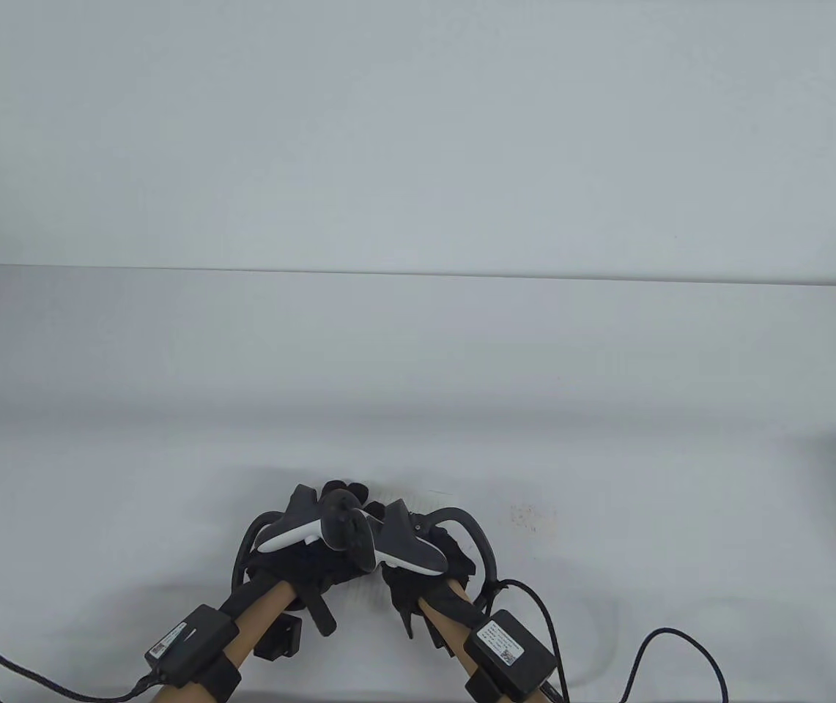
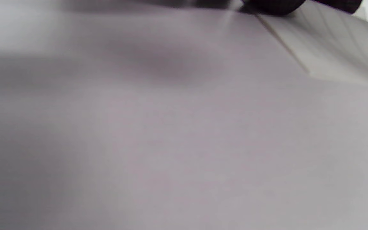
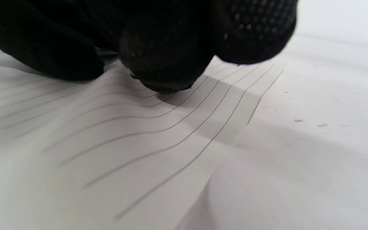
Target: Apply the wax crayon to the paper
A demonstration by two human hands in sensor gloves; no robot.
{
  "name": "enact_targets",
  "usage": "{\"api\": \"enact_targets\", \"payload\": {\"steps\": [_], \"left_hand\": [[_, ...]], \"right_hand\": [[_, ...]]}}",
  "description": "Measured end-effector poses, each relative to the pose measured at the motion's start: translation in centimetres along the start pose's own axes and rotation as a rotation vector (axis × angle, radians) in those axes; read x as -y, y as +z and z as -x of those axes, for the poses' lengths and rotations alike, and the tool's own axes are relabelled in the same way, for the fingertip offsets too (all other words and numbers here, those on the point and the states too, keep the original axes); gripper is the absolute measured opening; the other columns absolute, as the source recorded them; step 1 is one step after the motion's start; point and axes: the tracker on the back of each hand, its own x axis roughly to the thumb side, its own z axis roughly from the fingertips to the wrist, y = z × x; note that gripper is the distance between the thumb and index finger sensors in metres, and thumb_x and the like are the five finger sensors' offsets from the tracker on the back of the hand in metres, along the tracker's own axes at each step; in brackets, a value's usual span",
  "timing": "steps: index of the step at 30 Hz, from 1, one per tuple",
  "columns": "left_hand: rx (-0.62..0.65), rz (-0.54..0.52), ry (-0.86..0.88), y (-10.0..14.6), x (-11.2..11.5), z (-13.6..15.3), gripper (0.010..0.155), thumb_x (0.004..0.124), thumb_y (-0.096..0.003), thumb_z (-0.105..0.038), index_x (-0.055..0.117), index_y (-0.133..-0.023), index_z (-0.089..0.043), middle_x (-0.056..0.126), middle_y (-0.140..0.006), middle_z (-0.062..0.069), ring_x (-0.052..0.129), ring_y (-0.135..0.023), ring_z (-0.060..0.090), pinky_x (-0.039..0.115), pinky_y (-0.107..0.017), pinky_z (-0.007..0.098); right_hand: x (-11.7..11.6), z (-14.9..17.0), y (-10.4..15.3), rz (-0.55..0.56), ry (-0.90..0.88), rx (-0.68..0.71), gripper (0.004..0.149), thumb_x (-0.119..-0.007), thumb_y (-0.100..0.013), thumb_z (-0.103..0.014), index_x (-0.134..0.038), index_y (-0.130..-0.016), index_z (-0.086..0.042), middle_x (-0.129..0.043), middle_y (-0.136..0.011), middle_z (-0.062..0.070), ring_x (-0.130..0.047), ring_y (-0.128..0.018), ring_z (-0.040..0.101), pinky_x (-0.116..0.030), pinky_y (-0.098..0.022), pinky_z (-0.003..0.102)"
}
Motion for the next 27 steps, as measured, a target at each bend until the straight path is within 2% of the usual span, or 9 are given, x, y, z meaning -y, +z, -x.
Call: {"api": "enact_targets", "payload": {"steps": [14, 16, 17, 18, 20, 24, 27], "left_hand": [[0.006, 0.008, 0.008, 0.0, 0.0, 0.0, 0.073, 0.049, -0.0575, -0.060, -0.002, -0.109, -0.047, -0.015, -0.117, -0.013, -0.015, -0.111, 0.021, -0.010, -0.076, 0.056], [0.009, -0.001, 0.011, 0.1, 0.0, 0.0, 0.073, 0.049, -0.0577, -0.059, -0.002, -0.109, -0.046, -0.014, -0.117, -0.013, -0.015, -0.112, 0.021, -0.011, -0.075, 0.056], [0.009, -0.009, 0.013, 0.1, 0.0, 0.1, 0.074, 0.049, -0.0579, -0.059, -0.001, -0.110, -0.045, -0.014, -0.118, -0.013, -0.015, -0.112, 0.021, -0.011, -0.075, 0.056], [0.010, -0.012, 0.018, 0.1, 0.1, 0.0, 0.074, 0.049, -0.0580, -0.059, -0.002, -0.110, -0.044, -0.014, -0.118, -0.013, -0.015, -0.112, 0.021, -0.011, -0.075, 0.055], [0.008, -0.034, 0.022, 0.0, 0.1, 0.0, 0.075, 0.048, -0.0581, -0.059, -0.002, -0.110, -0.041, -0.015, -0.117, -0.013, -0.020, -0.110, 0.019, -0.014, -0.074, 0.054], [0.012, -0.052, 0.028, -0.1, 0.1, -0.2, 0.077, 0.049, -0.0580, -0.059, -0.001, -0.112, -0.037, -0.019, -0.115, -0.015, -0.027, -0.107, 0.016, -0.019, -0.072, 0.052], [0.029, -0.037, 0.073, -0.3, 0.2, 0.1, 0.077, 0.050, -0.0580, -0.058, -0.002, -0.111, -0.038, -0.019, -0.116, -0.015, -0.025, -0.108, 0.016, -0.020, -0.072, 0.051]], "right_hand": [[-0.2, -0.1, 0.7, -0.138, -0.049, 0.087, 0.040, -0.072, -0.053, -0.027, -0.076, -0.089, -0.010, -0.092, -0.067, 0.012, -0.095, -0.035, 0.009, -0.084, -0.029, 0.031], [0.0, 0.2, 0.6, -0.148, -0.057, 0.057, 0.040, -0.073, -0.053, -0.027, -0.076, -0.089, -0.011, -0.092, -0.068, 0.011, -0.095, -0.037, 0.010, -0.084, -0.031, 0.032], [0.2, 0.5, 0.6, -0.120, -0.054, 0.028, 0.040, -0.072, -0.054, -0.028, -0.075, -0.091, -0.013, -0.091, -0.070, 0.011, -0.095, -0.039, 0.010, -0.084, -0.033, 0.032], [0.5, 1.1, 0.4, -0.032, -0.060, -0.013, 0.040, -0.071, -0.054, -0.029, -0.074, -0.091, -0.013, -0.090, -0.071, 0.010, -0.094, -0.039, 0.010, -0.083, -0.033, 0.031], [1.0, 2.1, 0.0, 0.032, -0.083, -0.079, 0.042, -0.071, -0.054, -0.030, -0.071, -0.093, -0.014, -0.088, -0.073, 0.009, -0.093, -0.042, 0.010, -0.083, -0.035, 0.032], [0.9, 3.3, -1.2, -0.081, -0.189, -0.110, 0.048, -0.069, -0.055, -0.027, -0.057, -0.100, -0.014, -0.076, -0.085, 0.011, -0.088, -0.055, 0.013, -0.077, -0.046, 0.035], [0.6, 3.4, -1.9, -0.070, -0.209, -0.097, 0.048, -0.068, -0.055, -0.024, -0.057, -0.100, -0.013, -0.077, -0.087, 0.011, -0.089, -0.055, 0.013, -0.078, -0.046, 0.035]]}}
